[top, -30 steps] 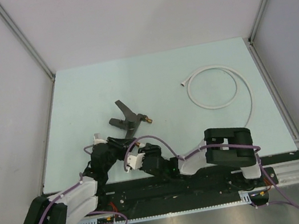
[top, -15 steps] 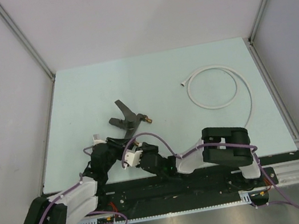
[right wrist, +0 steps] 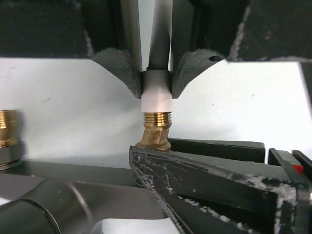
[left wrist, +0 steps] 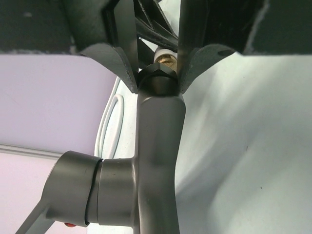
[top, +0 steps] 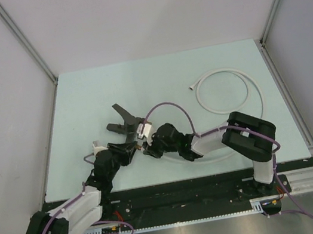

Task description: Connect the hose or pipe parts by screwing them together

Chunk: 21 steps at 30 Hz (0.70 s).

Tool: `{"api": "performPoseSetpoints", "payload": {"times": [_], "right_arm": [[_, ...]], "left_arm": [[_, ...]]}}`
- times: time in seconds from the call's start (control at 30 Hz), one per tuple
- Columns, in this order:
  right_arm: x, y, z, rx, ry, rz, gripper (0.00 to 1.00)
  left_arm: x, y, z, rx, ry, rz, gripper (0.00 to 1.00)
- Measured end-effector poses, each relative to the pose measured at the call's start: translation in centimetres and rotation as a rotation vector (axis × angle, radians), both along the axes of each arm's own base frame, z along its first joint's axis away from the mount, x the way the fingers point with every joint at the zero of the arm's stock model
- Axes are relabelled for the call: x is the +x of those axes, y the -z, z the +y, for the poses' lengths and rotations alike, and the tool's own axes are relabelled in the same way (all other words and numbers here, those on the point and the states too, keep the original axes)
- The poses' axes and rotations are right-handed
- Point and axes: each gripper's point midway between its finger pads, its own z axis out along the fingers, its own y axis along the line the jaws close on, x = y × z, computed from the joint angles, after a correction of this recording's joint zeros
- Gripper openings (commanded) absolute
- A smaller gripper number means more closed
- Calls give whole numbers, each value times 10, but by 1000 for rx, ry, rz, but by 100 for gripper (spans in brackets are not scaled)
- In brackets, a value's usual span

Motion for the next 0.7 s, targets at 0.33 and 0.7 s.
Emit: {"api": "performPoseSetpoints", "payload": {"times": [0.33,0.7], "right_arm": [[-3,-5,0,317,-141,540,1],[-11,-4,2,372,-148,689,61]], "left_arm": [[1,-5,-1,-1,0,-22,0],[-3,-4,-6,-5,21,-14,0]]}}
